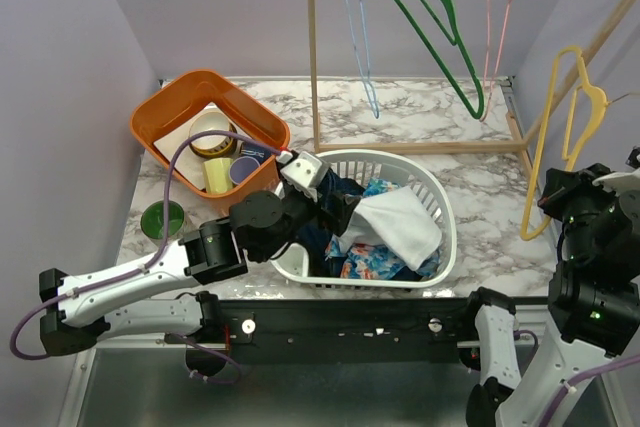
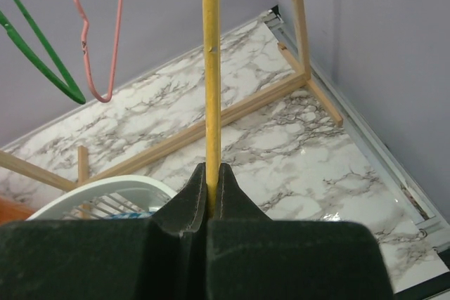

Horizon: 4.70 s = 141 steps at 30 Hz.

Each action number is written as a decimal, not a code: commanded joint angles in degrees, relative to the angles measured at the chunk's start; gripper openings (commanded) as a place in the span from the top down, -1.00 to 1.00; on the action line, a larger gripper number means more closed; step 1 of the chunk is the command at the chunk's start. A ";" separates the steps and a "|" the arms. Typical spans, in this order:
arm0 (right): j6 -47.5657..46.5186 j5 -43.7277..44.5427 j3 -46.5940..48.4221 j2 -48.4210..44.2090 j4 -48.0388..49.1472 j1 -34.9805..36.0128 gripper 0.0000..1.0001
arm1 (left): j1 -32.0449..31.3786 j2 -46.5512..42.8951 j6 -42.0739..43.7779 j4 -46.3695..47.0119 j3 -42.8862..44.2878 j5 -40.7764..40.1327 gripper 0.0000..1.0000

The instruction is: Remove the skirt from the hanger

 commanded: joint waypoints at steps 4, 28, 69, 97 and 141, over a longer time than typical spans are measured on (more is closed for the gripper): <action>-6.39 -5.07 -0.76 3.35 2.40 0.17 0.99 | 0.12 3.10 -0.46 2.22 -1.95 15.37 -0.97; -13.35 -14.12 13.37 21.45 6.10 0.18 0.99 | 12.95 20.44 -20.41 11.22 -12.42 28.92 0.23; -20.21 -13.95 34.92 49.06 11.19 0.09 0.99 | 12.95 -15.52 16.07 -1.54 -9.87 23.31 -0.97; -4.13 5.30 16.74 27.11 0.83 0.18 -0.85 | 12.95 -16.58 15.19 -0.22 -10.57 21.55 -0.97; 5.81 -31.44 -7.27 -3.85 1.61 19.86 -1.00 | 12.95 -14.29 -10.04 -6.20 3.58 18.56 -0.97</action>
